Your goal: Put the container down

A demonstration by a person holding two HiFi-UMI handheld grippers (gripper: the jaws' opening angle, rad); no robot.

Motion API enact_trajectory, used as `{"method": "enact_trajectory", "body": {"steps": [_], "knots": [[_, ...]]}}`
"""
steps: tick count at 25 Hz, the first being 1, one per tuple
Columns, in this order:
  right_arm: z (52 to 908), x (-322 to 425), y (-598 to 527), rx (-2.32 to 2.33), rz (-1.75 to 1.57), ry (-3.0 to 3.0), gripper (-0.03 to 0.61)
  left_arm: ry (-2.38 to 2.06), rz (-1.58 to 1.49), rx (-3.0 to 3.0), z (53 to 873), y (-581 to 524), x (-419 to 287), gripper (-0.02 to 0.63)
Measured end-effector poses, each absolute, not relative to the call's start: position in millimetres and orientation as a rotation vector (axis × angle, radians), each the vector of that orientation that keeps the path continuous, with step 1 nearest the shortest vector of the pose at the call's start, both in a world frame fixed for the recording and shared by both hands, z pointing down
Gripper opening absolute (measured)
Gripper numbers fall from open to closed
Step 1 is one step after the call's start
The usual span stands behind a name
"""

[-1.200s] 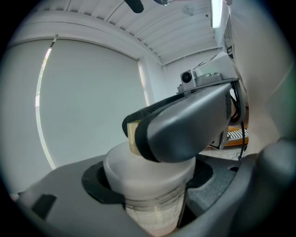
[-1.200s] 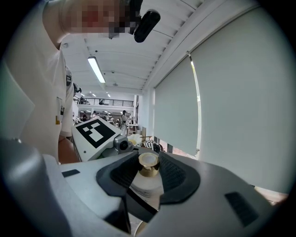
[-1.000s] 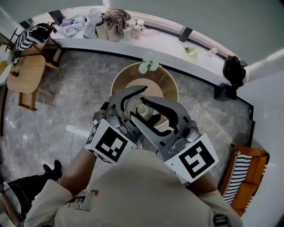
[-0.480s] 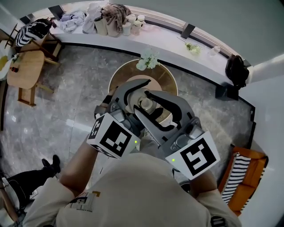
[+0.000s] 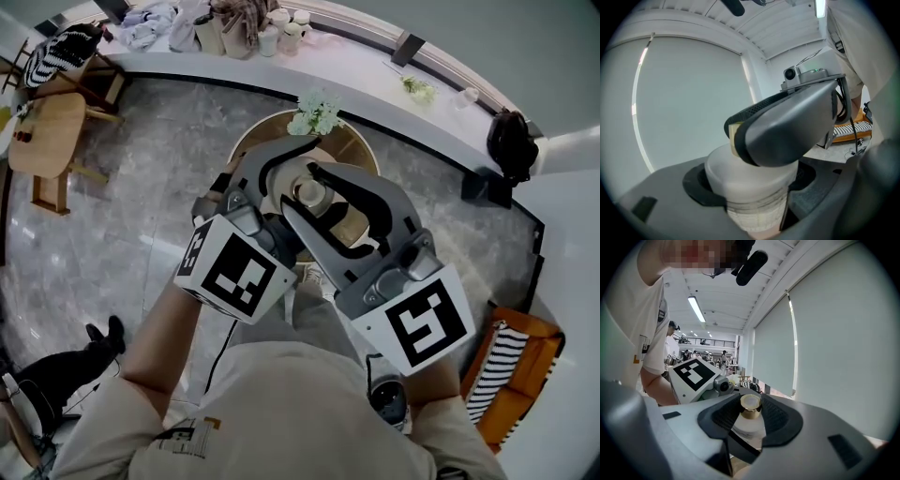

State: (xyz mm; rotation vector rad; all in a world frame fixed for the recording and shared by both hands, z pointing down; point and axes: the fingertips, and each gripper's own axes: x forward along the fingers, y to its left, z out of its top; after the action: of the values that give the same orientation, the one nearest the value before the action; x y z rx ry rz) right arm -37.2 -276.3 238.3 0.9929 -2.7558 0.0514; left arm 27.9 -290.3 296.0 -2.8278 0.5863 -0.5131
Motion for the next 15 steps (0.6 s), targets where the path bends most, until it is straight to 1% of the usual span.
{"method": "enact_trajectory", "body": {"steps": [7,15], "knots": [[271,-38,-326,0.986,0.067,-2.741,0.140,0.634,-0.451,-2.869,325,-339,29,0.341],[337,-38,-355,0.984,0.043,-2.710,0.141,0.620,-0.423,-2.880,387,-369,30,0.341]]}}
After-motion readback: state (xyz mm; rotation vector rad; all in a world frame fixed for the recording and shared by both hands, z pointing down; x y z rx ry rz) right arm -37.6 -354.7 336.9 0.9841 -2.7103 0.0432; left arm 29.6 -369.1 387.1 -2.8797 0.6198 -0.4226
